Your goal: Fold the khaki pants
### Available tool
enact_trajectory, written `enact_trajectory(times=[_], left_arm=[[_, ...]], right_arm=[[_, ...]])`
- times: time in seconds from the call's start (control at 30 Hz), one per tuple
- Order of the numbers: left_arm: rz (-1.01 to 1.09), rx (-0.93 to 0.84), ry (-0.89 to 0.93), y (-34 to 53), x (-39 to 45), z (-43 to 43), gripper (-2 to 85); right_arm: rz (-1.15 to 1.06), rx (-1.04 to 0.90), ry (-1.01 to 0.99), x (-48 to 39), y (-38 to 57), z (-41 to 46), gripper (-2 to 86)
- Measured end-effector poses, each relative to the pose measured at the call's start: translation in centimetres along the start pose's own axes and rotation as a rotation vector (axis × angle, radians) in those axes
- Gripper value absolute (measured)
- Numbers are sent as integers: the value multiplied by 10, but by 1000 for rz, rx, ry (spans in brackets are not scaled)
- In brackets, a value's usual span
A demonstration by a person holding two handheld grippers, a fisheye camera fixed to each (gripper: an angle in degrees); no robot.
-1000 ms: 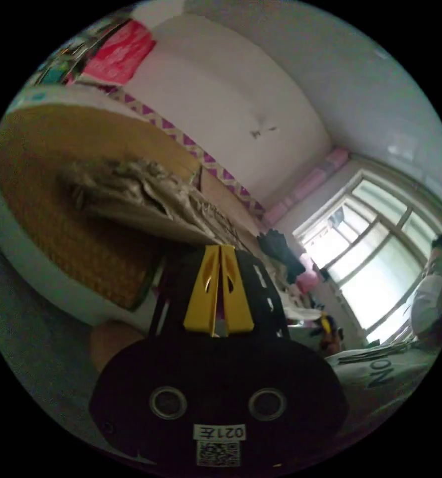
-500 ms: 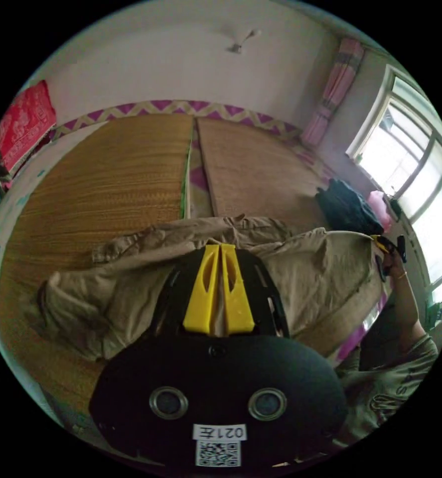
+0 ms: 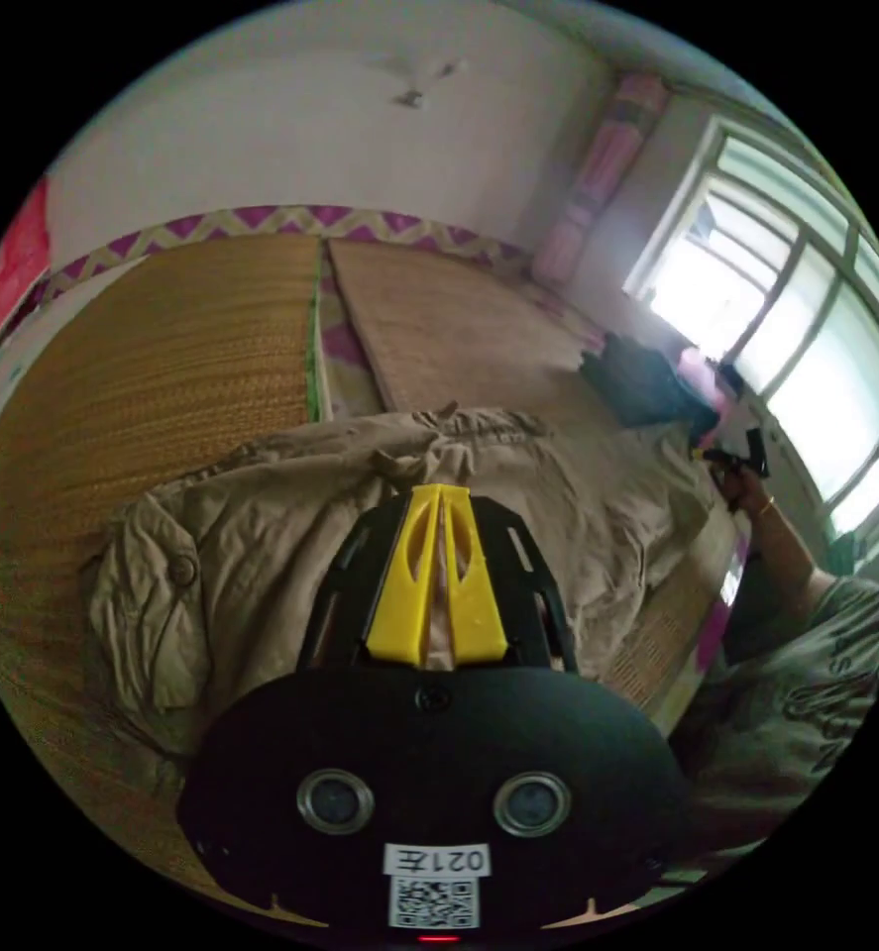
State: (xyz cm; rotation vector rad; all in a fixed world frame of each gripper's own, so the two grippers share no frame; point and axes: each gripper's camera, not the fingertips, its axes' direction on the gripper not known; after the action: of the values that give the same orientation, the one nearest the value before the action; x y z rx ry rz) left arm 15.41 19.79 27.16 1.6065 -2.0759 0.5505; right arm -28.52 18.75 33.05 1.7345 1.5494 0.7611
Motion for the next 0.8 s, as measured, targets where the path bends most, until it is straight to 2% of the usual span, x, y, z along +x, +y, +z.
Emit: enact_trajectory(times=[0.07, 0.1, 0.13, 0.37, 0.43, 0.47, 0.5, 0.57, 0.73, 0.8], left_arm=[[60, -158, -155, -6, 12, 38, -10], [68, -198, -208, -6, 13, 48, -10], [86, -252, -271, -4, 11, 63, -10], [64, -232, -211, 0, -2, 74, -10], [63, -207, -212, 3, -2, 68, -10], [57, -187, -223, 6, 0, 62, -10], [47, -178, -223, 7, 1, 58, -10], [35, -122, -148, 16, 7, 39, -10], [41, -49, 2, 46, 27, 12, -10], [34, -39, 37, 60, 32, 7, -10]], right_arm=[[-115, -169, 285, -25, 16, 49, -2], [-148, -209, 344, -29, 23, 61, -3], [-179, -135, 398, -37, 36, 63, -7], [-344, -136, 628, -66, 87, 88, -8], [-307, -160, 683, -62, 89, 81, -7], [-253, -97, 706, -56, 92, 63, -3], [-217, -53, 699, -51, 94, 51, -1], [-59, 29, 557, -22, 108, 10, 30], [212, 32, 205, 45, 146, -17, 87], [294, 45, 132, 60, 160, -17, 94]])
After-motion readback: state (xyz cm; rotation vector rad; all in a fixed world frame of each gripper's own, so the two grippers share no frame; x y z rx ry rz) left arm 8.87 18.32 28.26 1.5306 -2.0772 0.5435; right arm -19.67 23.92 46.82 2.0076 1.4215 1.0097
